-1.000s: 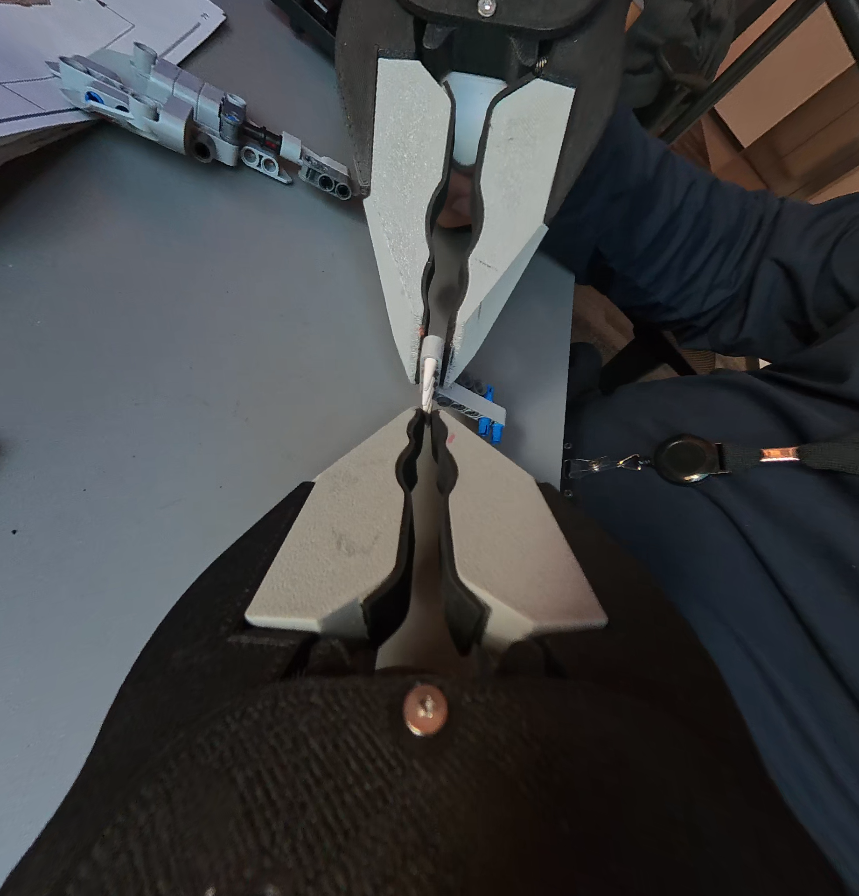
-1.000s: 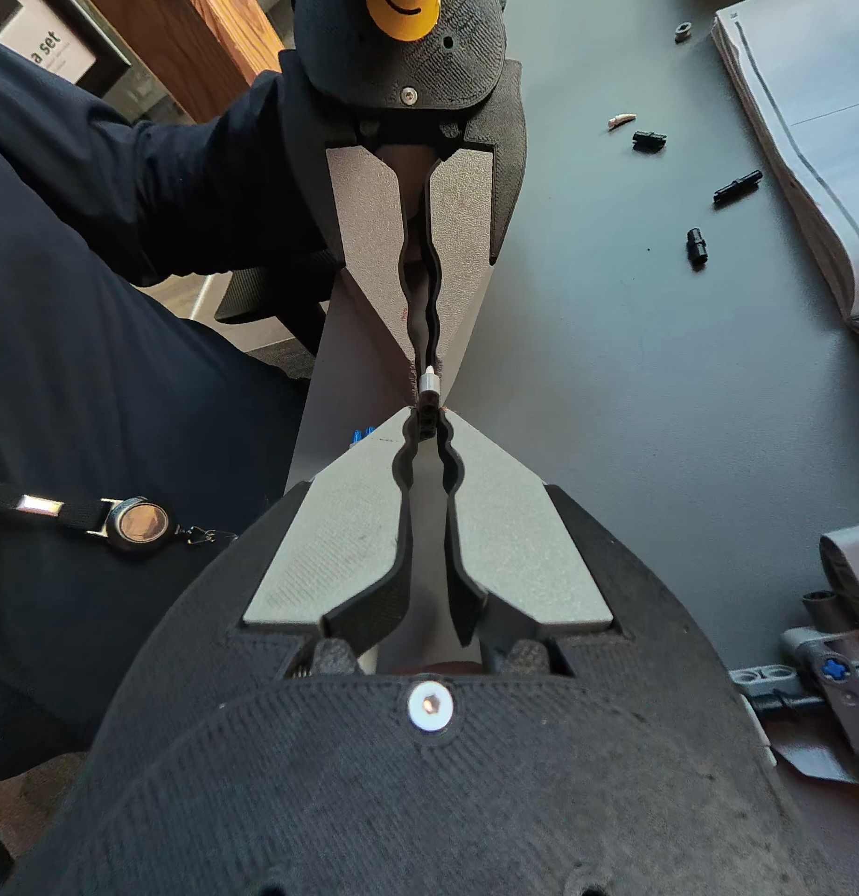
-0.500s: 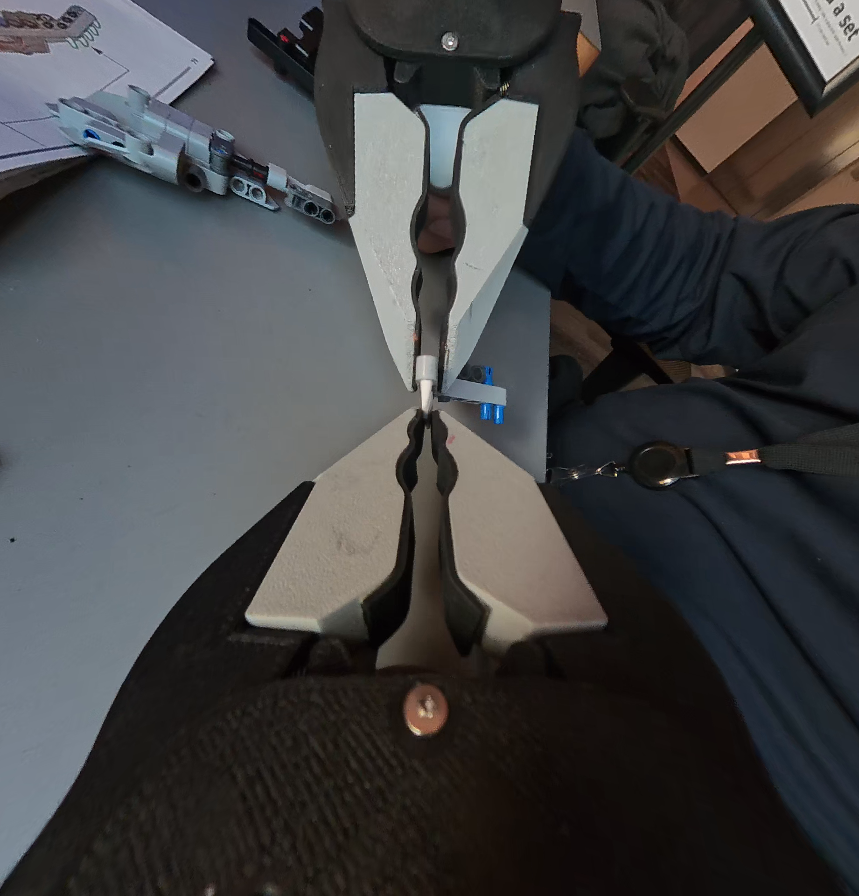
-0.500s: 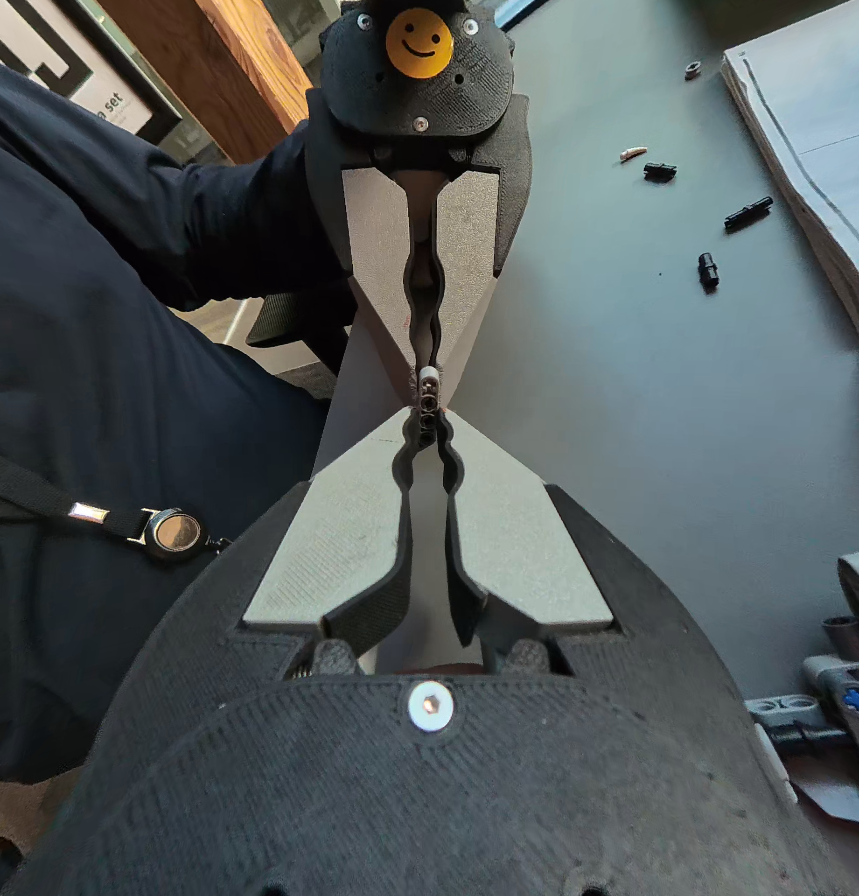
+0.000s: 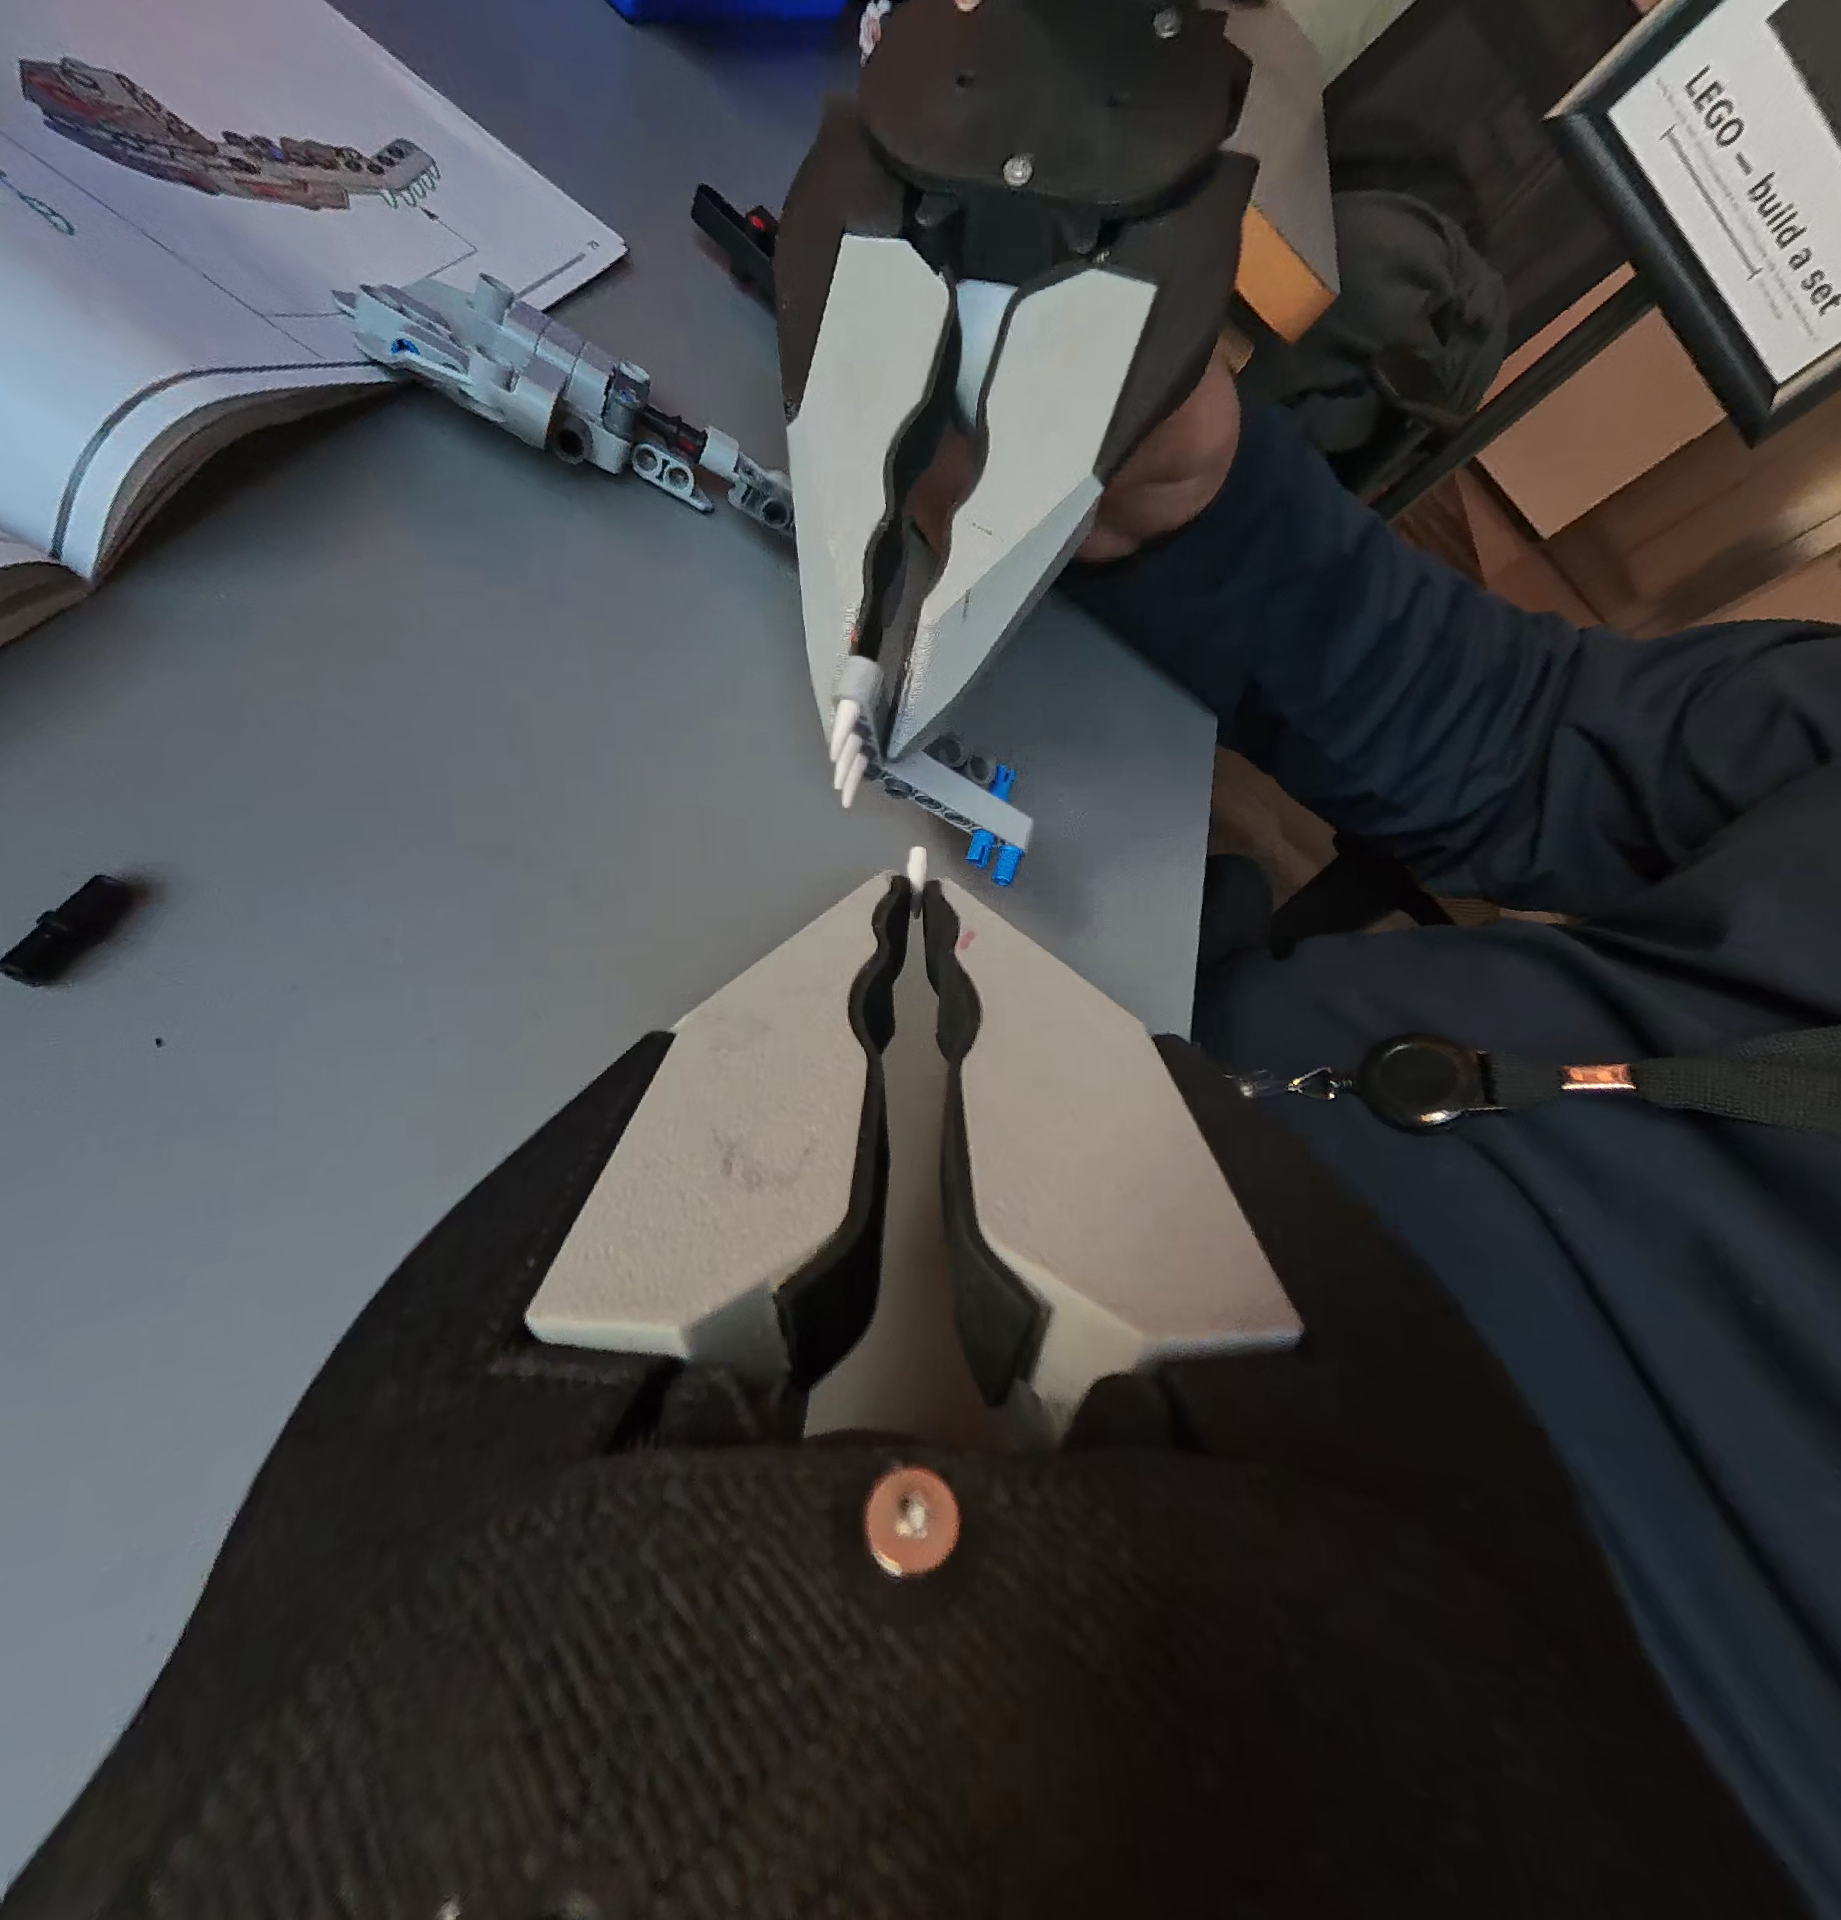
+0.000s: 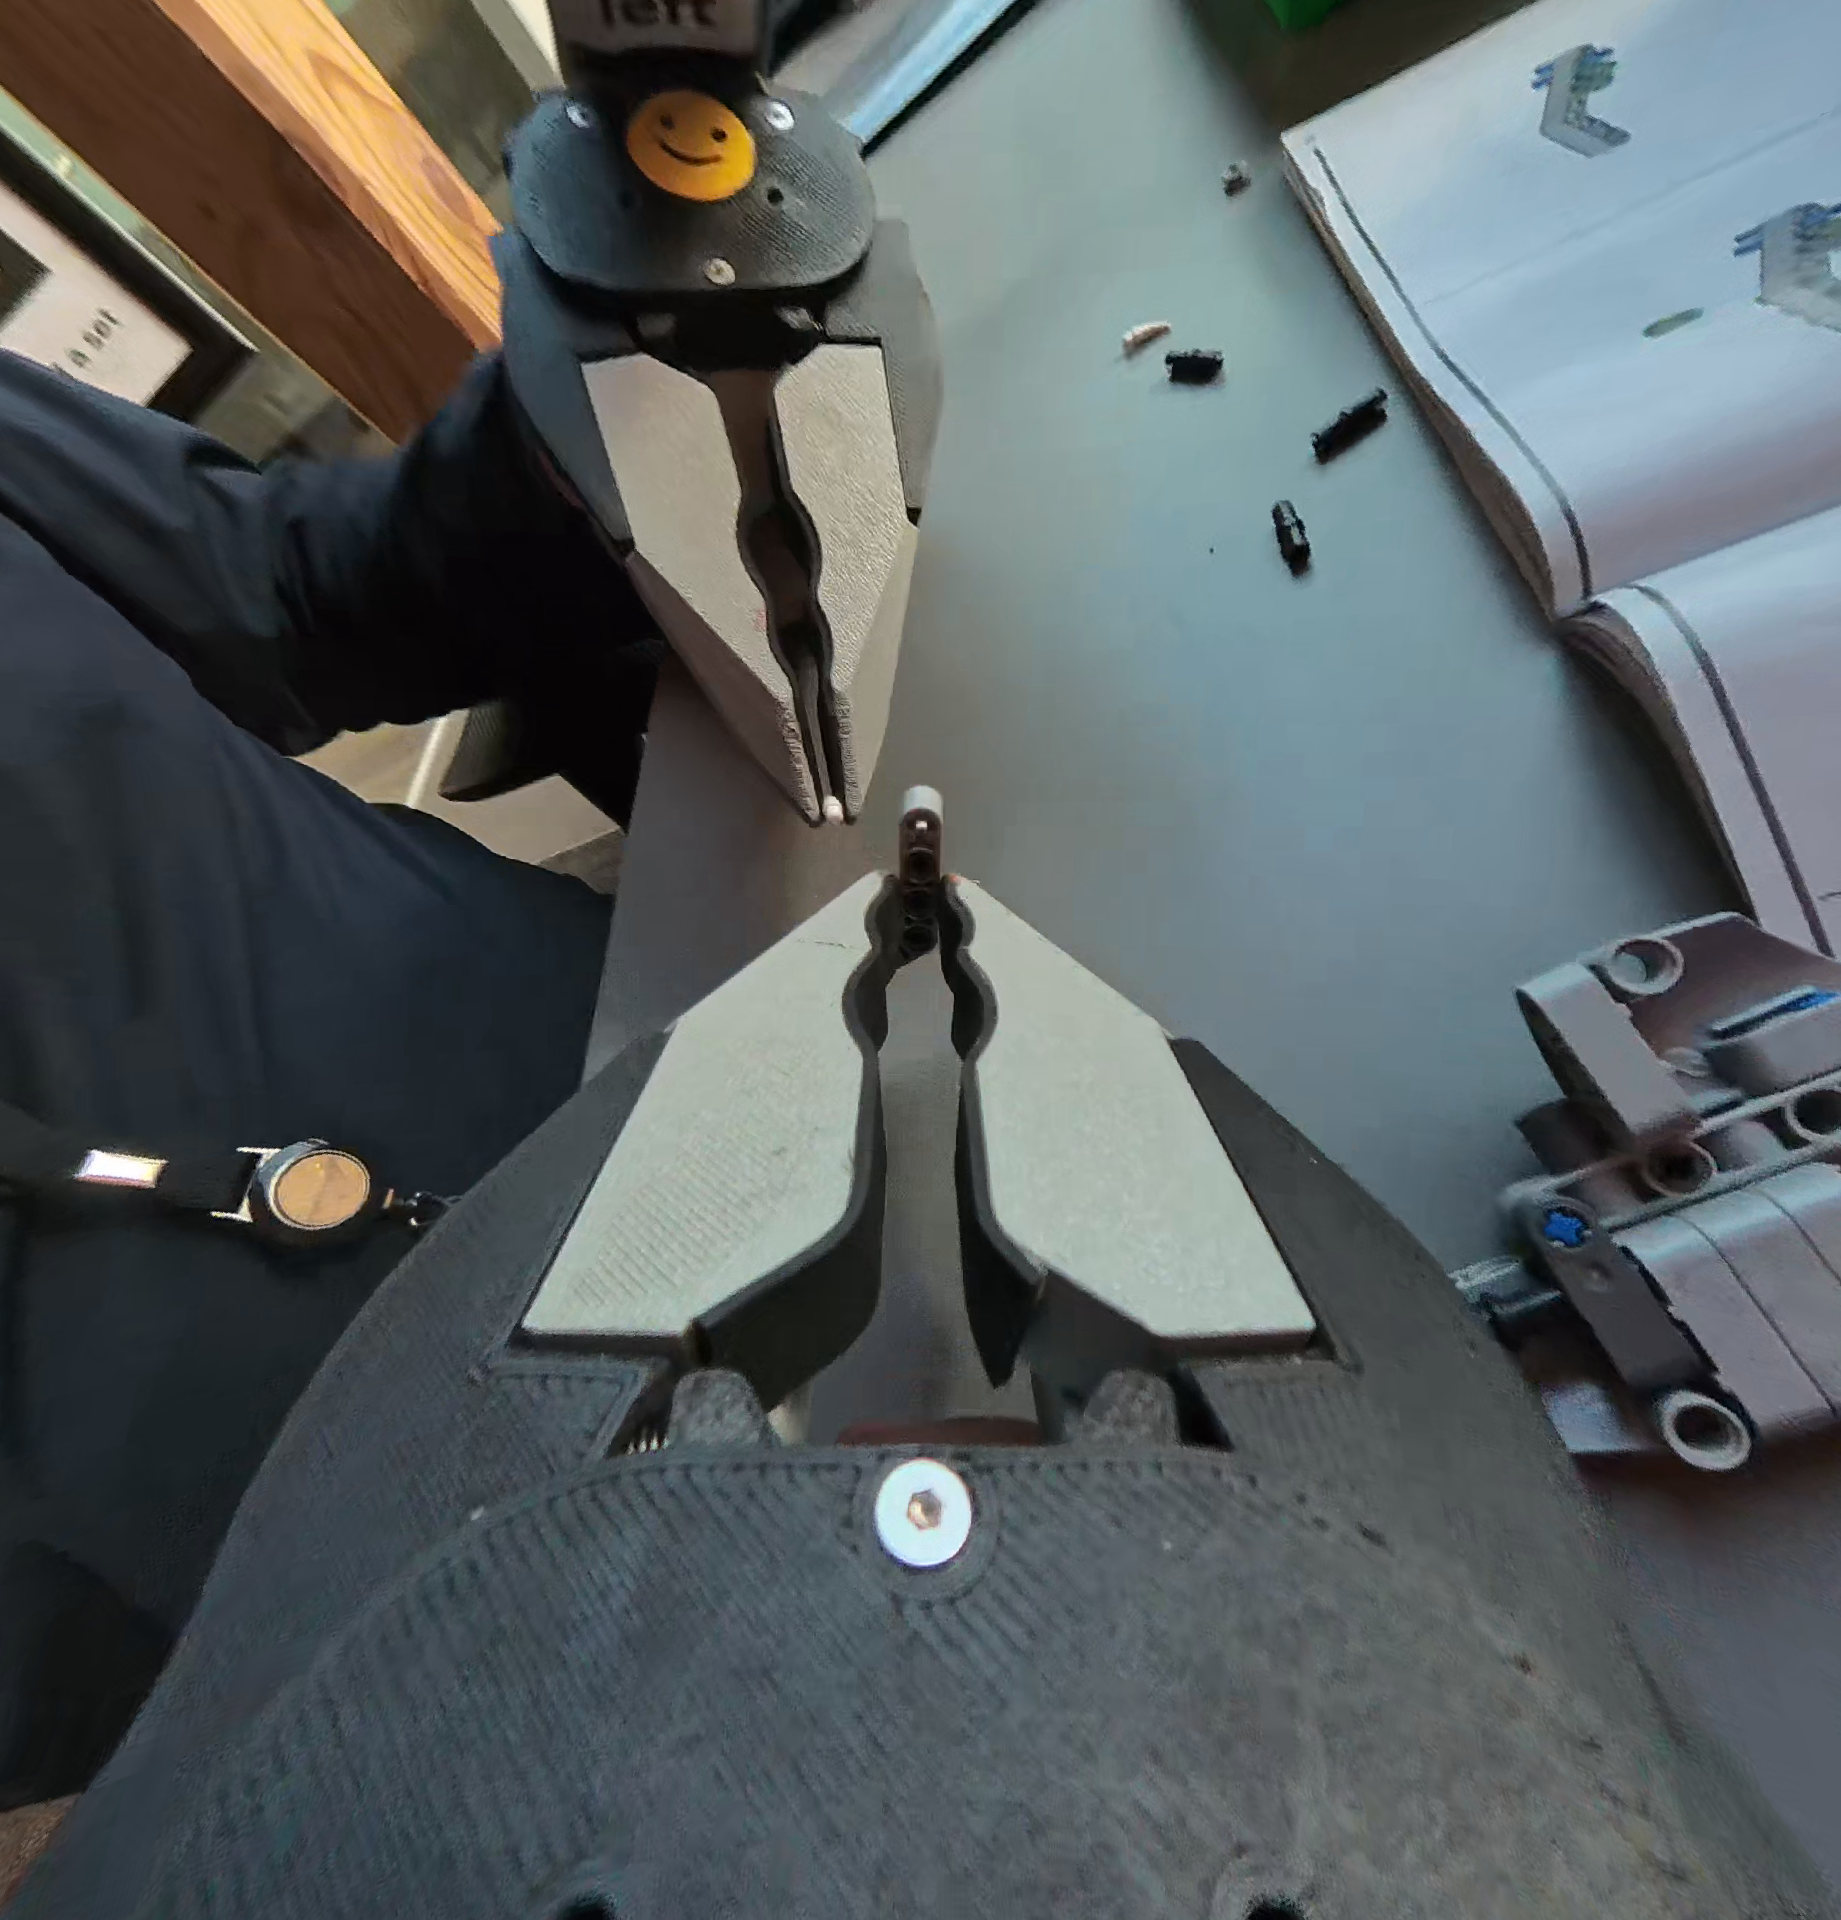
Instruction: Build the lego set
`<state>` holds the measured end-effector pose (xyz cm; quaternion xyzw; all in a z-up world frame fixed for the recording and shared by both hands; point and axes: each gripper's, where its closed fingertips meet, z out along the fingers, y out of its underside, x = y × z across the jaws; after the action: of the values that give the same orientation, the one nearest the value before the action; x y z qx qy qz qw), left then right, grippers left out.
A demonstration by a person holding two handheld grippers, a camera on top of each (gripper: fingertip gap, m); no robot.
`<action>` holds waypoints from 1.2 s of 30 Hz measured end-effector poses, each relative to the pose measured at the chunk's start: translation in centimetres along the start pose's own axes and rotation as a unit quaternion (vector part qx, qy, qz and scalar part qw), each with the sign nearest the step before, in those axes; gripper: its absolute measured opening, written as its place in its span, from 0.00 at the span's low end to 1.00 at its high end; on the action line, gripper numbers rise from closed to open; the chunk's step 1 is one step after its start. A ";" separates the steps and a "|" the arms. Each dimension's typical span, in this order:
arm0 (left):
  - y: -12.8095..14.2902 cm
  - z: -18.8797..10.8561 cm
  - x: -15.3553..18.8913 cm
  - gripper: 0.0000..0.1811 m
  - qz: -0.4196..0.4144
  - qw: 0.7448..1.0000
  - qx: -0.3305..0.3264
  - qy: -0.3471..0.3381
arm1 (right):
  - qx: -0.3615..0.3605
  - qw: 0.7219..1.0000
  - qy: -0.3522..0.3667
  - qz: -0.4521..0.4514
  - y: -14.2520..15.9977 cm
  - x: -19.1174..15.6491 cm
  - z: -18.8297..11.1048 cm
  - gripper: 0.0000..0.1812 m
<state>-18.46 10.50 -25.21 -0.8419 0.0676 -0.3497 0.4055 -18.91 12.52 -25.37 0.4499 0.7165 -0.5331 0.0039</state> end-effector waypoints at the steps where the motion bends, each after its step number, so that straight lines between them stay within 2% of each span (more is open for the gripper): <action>1: 0.3 0.1 -0.1 0.00 -0.001 1.000 -0.008 -0.008 | -0.012 1.000 0.002 0.006 0.3 0.1 0.2 0.03; 8: 1.2 0.4 -0.5 0.00 -0.007 0.999 -0.034 -0.028 | -0.048 0.997 -0.001 0.060 1.3 0.8 1.0 0.02; 14: 1.2 0.5 -0.5 0.00 -0.004 0.999 -0.034 -0.031 | -0.025 0.999 -0.014 -0.022 0.8 -1.0 0.5 0.03; 18: 1.1 0.4 -0.5 0.00 -0.004 0.999 -0.031 -0.031 | -0.078 0.994 0.048 -0.052 2.2 0.4 0.8 0.04; 21: 1.0 0.3 -0.5 0.00 -0.005 0.999 -0.027 -0.030 | -0.095 0.991 0.065 -0.074 2.7 0.5 1.1 0.05; 27: 1.0 0.3 -0.5 0.00 -0.004 0.999 -0.025 -0.028 | -0.074 0.995 0.052 -0.050 2.4 0.4 0.3 0.11; 36: 1.2 0.5 -0.4 0.00 -0.003 0.999 -0.034 -0.026 | -0.085 0.994 0.055 -0.044 3.0 0.5 0.2 0.10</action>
<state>-18.24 10.15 -26.47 -0.8639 0.0660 -0.3270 0.3774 -17.35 12.79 -27.93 0.4447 0.7774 -0.4444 -0.0201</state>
